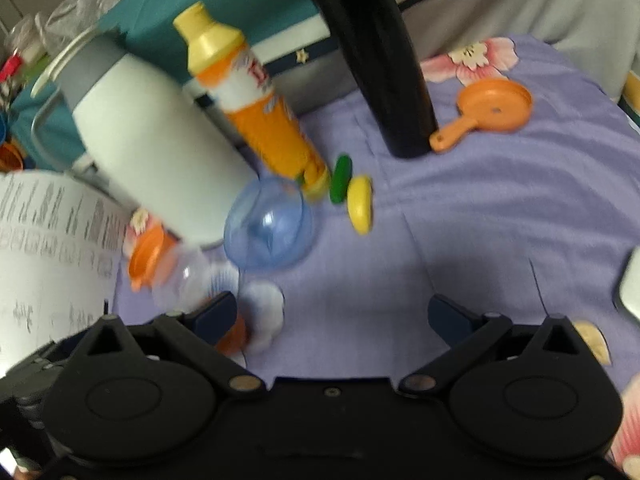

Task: Organize plates and bowls
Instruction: 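Move both grippers to the blue transparent bowl, then close both grippers on the rim of the blue bowl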

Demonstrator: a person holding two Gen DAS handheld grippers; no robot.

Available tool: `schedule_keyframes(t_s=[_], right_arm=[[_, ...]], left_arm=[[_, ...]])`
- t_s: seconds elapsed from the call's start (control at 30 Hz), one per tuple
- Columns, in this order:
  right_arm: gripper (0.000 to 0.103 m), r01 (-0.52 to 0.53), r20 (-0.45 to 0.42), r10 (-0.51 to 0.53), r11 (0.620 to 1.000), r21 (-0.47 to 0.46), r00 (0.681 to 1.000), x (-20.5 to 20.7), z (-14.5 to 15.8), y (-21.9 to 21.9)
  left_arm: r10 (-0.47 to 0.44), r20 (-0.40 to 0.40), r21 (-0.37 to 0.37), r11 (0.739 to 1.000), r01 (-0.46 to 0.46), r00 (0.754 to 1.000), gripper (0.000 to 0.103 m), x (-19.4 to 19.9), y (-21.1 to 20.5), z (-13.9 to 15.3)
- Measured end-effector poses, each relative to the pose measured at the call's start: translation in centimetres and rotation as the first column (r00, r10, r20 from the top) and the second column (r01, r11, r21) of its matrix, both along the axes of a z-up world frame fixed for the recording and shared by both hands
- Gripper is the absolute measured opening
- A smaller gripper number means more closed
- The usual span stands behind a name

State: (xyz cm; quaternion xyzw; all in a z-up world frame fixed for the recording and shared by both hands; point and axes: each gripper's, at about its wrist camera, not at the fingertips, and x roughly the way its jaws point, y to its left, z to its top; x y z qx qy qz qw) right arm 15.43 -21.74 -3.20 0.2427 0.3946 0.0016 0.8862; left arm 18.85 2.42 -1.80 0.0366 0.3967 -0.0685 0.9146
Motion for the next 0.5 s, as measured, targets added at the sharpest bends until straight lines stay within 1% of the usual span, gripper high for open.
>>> schedule_keyframes(t_s=[0.03,0.1,0.17,0.33,0.4,0.43,0.5], right_arm=[[0.099,0.001,0.005,-0.001,1.000,0.006,1.000,0.7,-0.1,-0.1],[0.091,0.008,0.007,-0.008,1.000,0.011,1.000,2.2,-0.4,0.0],[0.087,0.011,0.004,-0.011,1.000,0.018,1.000,3.5,-0.8,-0.1],[0.073,0.006,0.010,-0.006,0.999,0.033,1.000,6.4,-1.9,-0.2],[0.063,-0.005,0.011,0.005,0.999,0.044,1.000,7.3,-2.5,-0.1],[0.061,-0.012,0.008,0.011,0.999,0.049,1.000,7.7,-2.8,0.0],[0.051,-0.021,0.001,0.021,0.998,0.057,1.000,8.5,-3.2,0.2]], left_arm=[[0.000,0.001,-0.001,1.000,0.000,1.000,0.102,0.8,-0.3,-0.1],[-0.012,0.003,0.000,1.000,0.012,1.000,0.097,2.3,-0.9,-0.4],[-0.028,0.009,0.010,1.000,0.028,1.000,0.096,3.8,-1.7,-0.7],[-0.079,0.007,0.041,0.996,0.079,0.997,0.084,6.8,-3.9,-1.9],[-0.093,-0.003,0.052,0.994,0.093,0.996,0.076,7.7,-4.5,-2.5],[-0.096,-0.014,0.053,0.994,0.097,0.995,0.073,8.3,-4.8,-2.9],[-0.097,-0.031,0.049,0.994,0.098,0.995,0.063,9.1,-5.0,-3.5]])
